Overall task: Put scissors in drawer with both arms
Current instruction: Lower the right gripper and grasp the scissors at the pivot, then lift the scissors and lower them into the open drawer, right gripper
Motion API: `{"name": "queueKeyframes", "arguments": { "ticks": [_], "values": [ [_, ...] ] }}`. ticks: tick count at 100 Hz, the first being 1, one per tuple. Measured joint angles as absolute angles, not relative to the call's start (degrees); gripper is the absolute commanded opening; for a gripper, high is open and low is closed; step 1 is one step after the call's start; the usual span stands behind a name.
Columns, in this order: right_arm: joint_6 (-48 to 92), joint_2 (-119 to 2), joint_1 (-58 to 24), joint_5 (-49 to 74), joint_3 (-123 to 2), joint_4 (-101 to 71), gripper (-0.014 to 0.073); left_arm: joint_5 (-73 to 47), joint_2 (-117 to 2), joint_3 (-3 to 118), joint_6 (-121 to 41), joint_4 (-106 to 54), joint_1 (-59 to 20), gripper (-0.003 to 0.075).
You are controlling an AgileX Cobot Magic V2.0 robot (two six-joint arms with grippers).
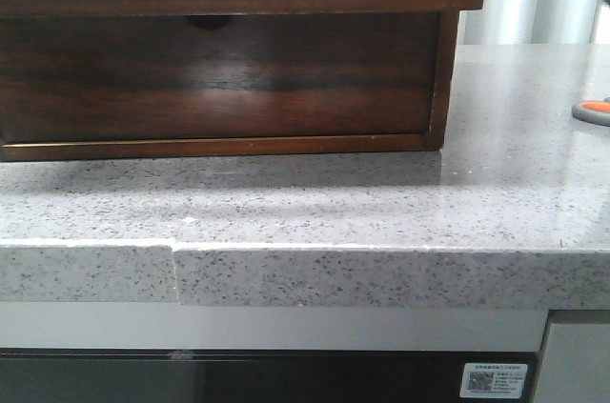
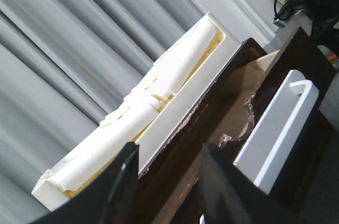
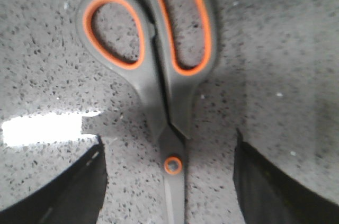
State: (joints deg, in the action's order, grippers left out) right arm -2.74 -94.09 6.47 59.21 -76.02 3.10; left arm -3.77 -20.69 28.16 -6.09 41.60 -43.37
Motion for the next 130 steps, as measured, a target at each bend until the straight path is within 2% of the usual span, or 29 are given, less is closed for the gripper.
{"name": "queueKeyframes", "arguments": {
  "ticks": [75, 82, 96, 97, 111, 130],
  "values": [
    [-0.68, -100.10, 6.47, 60.80, -77.11, 1.08, 0.0437, -3.77, -20.69, 28.16, -6.09, 41.60, -43.37, 0.0265],
    [-0.68, -100.22, 6.47, 61.03, -77.22, 0.97, 0.0374, -3.77, -20.69, 28.16, -6.09, 41.60, -43.37, 0.0265],
    [-0.68, -100.31, 6.47, 61.03, -77.31, 0.65, 0.0146, -3.77, -20.69, 28.16, -6.09, 41.60, -43.37, 0.0265],
    [-0.68, -100.31, 6.47, 61.03, -77.31, 0.65, 0.0109, -3.77, -20.69, 28.16, -6.09, 41.60, -43.37, 0.0265],
    [-0.58, -100.31, 6.47, 61.03, -77.31, 0.76, -0.0073, -3.77, -20.69, 28.16, -6.09, 41.60, -43.37, 0.0263],
    [-0.59, -100.21, 6.47, 62.04, -78.15, 0.76, -0.0079, -3.77, -20.69, 28.16, -6.09, 41.60, -43.37, 0.0263]
  ]
}}
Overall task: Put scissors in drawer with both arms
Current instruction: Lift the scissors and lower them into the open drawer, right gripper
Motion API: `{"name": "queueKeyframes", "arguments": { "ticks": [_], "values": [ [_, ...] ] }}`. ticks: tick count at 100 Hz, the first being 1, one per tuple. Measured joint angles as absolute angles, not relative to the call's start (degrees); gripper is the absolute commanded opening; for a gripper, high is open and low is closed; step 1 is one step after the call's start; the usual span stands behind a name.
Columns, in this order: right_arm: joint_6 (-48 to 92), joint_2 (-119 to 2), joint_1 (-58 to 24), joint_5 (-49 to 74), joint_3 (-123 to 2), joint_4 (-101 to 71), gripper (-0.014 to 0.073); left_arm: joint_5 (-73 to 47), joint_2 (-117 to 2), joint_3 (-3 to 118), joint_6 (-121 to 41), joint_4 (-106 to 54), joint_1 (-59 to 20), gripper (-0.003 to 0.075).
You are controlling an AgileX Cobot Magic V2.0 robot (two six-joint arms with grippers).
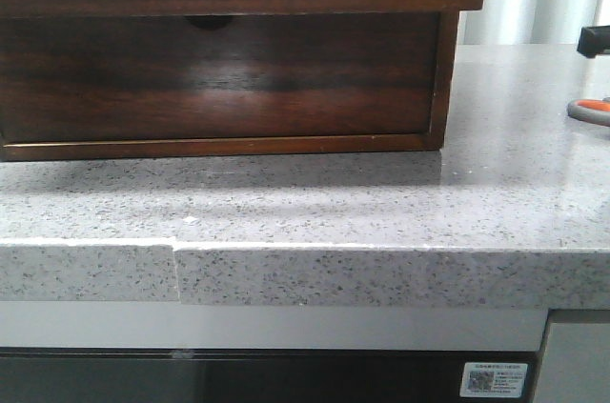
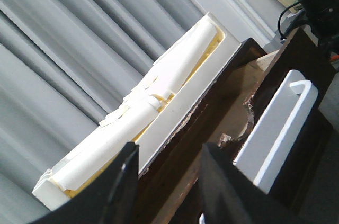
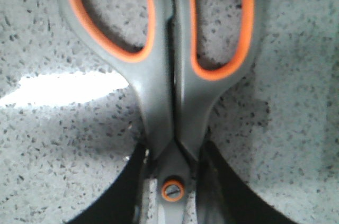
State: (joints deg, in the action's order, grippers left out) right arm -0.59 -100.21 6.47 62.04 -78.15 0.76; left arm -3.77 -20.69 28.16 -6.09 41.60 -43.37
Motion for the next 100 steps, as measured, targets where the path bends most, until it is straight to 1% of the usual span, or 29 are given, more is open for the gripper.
{"name": "queueKeyframes", "arguments": {
  "ticks": [15, 37, 54, 68, 80, 88, 100],
  "values": [
    [0.87, -96.92, 6.47, 63.12, -80.49, -1.13, -0.0079, -3.94, -20.69, 28.16, -6.09, 41.60, -43.37, 0.0262],
    [12.90, -85.32, 6.00, 64.01, -87.67, -13.35, -0.0079, -4.04, -20.69, 28.16, -6.09, 41.60, -43.37, 0.0262],
    [22.77, -77.72, 1.96, 63.57, -94.89, -17.47, -0.0079, -4.04, -20.69, 28.16, -6.09, 41.60, -43.37, 0.0263],
    [30.94, -74.63, -6.19, 61.25, -98.51, -19.83, -0.0078, -4.04, -20.69, 28.16, -6.09, 41.60, -43.37, 0.0263],
    [37.85, -74.32, -16.02, 58.26, -98.88, -20.21, -0.0078, -4.04, -20.69, 28.16, -6.09, 41.60, -43.37, 0.0262],
    [41.77, -75.46, -21.82, 55.97, -98.88, -20.21, -0.0078, -4.04, -20.69, 28.16, -6.09, 41.60, -43.37, 0.0262],
    [43.67, -78.14, -29.03, 51.64, -98.88, -17.41, -0.0078, -4.04, -20.69, 28.16, -6.09, 41.60, -43.37, 0.0262]
  ]
}}
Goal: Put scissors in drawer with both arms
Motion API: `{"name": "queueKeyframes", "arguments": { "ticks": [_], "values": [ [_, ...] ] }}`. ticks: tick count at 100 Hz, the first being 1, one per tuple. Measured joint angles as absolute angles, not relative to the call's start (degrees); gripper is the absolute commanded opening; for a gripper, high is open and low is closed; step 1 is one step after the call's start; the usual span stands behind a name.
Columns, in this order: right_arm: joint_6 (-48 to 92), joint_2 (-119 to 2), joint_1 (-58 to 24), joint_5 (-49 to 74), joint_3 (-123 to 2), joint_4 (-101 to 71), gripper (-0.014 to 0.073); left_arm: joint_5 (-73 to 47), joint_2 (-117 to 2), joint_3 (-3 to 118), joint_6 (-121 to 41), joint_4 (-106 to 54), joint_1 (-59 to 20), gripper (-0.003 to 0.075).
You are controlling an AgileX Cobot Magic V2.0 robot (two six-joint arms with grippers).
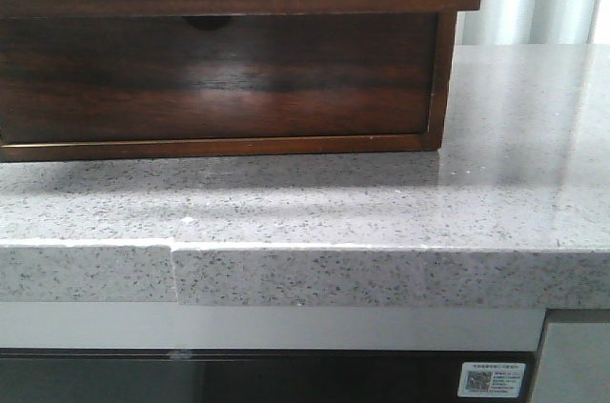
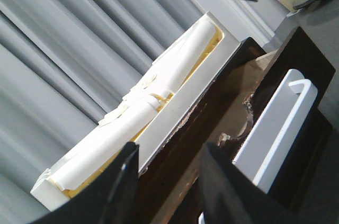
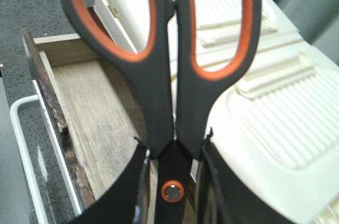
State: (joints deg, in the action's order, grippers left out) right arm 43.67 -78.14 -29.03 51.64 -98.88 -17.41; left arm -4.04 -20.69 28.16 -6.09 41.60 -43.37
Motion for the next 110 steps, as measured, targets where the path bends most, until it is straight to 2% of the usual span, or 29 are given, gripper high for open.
{"name": "queueKeyframes", "arguments": {
  "ticks": [29, 68, 73, 78, 88, 92, 99, 110],
  "values": [
    [44.35, -87.84, -37.27, 49.95, -98.88, -6.78, -0.0078, -4.04, -20.69, 28.16, -6.09, 41.60, -43.37, 0.0262],
    [44.61, -94.07, -38.08, 50.18, -98.88, -3.25, -0.0069, -4.08, -20.69, 28.16, -6.09, 41.56, -43.37, 0.0262],
    [44.61, -94.31, -38.08, 50.47, -98.88, -3.25, -0.0028, -4.08, -20.69, 28.16, -6.09, 41.56, -43.37, 0.0262],
    [44.61, -94.73, -38.08, 50.88, -98.88, -3.15, 0.0050, -4.08, -20.69, 28.16, -6.09, 41.56, -43.37, 0.0262],
    [44.72, -94.84, -38.12, 50.87, -98.88, -3.03, 0.0292, -4.08, -20.69, 28.16, -6.09, 41.56, -43.37, 0.0262],
    [44.72, -94.84, -38.12, 50.87, -98.88, -3.03, 0.0346, -4.08, -20.69, 28.16, -6.09, 41.56, -43.37, 0.0262],
    [44.72, -94.84, -38.12, 50.87, -98.88, -2.93, 0.0393, -4.08, -20.69, 28.16, -6.09, 41.56, -43.37, 0.0262],
    [44.72, -94.84, -38.12, 50.49, -98.88, -2.80, 0.0389, -4.08, -20.69, 28.16, -6.09, 41.56, -43.37, 0.0262]
  ]
}}
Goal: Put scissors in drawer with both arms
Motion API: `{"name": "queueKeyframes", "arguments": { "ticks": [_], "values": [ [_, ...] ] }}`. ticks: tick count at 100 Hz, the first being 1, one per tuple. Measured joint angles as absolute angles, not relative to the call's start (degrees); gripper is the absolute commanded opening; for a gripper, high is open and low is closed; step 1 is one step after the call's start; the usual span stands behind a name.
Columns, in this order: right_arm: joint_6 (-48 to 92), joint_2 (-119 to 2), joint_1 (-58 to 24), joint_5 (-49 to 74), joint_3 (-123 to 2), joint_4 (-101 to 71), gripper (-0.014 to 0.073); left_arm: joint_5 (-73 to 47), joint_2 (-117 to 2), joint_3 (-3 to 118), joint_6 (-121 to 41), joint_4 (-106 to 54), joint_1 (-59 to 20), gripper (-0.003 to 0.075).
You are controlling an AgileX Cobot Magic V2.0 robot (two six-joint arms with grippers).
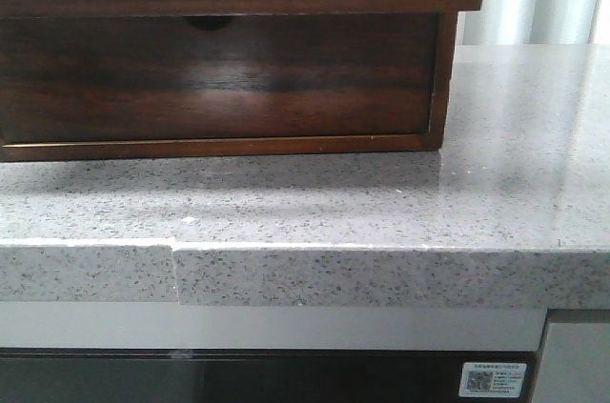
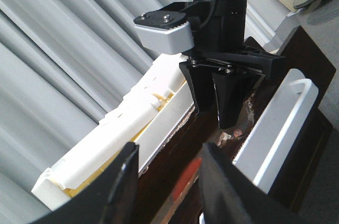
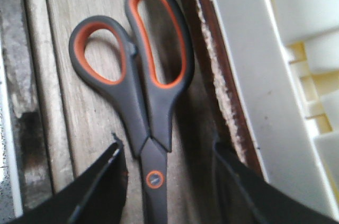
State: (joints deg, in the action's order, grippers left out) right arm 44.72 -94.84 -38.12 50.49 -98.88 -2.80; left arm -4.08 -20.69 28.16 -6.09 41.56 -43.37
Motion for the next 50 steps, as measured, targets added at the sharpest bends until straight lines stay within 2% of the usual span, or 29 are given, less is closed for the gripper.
{"name": "queueKeyframes", "arguments": {
  "ticks": [19, 25, 31, 41, 42, 47, 50],
  "values": [
    [44.51, -94.84, -38.12, 50.85, -99.01, -2.80, 0.0366, -4.08, -20.69, 28.16, -6.09, 41.56, -43.37, 0.0262],
    [43.49, -94.44, -38.12, 51.31, -99.01, -2.80, 0.0281, -4.08, -20.46, 28.16, -6.09, 41.35, -43.37, 0.0261],
    [42.54, -93.84, -38.12, 52.50, -99.01, -2.80, 0.0143, -4.08, -19.91, 28.16, -6.09, 40.78, -43.37, 0.0249],
    [41.64, -91.56, -38.12, 53.56, -98.90, -2.80, -0.0080, -4.22, -17.90, 28.16, -6.09, 38.60, -43.37, 0.0144],
    [41.63, -91.37, -38.12, 53.54, -98.90, -2.80, -0.0074, -4.33, -17.73, 28.16, -6.09, 38.19, -43.37, 0.0112],
    [41.19, -89.80, -38.12, 53.70, -98.90, -2.91, -0.0064, -4.91, -16.49, 28.16, -6.09, 36.55, -43.37, 0.0055],
    [40.72, -88.84, -38.12, 53.74, -98.90, -3.17, -0.0062, -5.42, -15.52, 28.16, -6.09, 35.35, -43.37, -0.0005]
  ]
}}
